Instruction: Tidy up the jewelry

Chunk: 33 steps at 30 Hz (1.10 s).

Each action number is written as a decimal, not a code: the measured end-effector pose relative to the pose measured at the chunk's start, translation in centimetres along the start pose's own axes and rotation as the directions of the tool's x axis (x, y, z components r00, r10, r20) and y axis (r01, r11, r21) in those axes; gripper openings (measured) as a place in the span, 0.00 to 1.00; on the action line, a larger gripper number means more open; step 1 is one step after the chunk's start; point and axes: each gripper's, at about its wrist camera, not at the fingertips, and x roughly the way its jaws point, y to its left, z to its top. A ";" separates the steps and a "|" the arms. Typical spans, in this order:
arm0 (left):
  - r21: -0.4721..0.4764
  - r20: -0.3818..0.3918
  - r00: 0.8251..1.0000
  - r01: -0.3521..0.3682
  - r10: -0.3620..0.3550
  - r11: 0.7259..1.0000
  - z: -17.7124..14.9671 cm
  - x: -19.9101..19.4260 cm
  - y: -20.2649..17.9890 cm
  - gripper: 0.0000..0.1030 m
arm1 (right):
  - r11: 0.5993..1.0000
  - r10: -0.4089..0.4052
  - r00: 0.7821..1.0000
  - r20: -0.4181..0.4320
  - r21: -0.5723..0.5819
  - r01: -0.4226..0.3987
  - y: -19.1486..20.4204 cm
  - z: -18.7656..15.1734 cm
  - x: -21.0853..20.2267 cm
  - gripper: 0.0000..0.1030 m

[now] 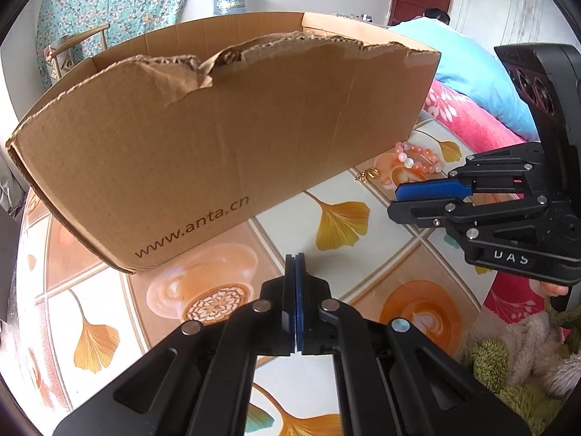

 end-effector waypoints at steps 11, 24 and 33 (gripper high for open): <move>-0.002 0.025 1.000 0.003 -0.003 1.000 -0.2 -1.6 -0.1 0.00 | 0.999 0.013 0.999 0.043 0.028 -0.014 -1.7 -0.4 -2.8 0.13; -0.046 -0.029 1.000 0.006 -0.008 0.999 -0.1 -0.3 -0.1 0.10 | 0.998 0.039 0.998 0.053 0.042 -0.041 -2.4 -1.5 -2.6 0.13; -0.028 -0.027 1.000 0.011 -0.012 1.000 0.3 0.2 -0.5 0.10 | 0.997 0.049 0.997 0.056 0.048 -0.052 -3.0 -1.2 -2.3 0.13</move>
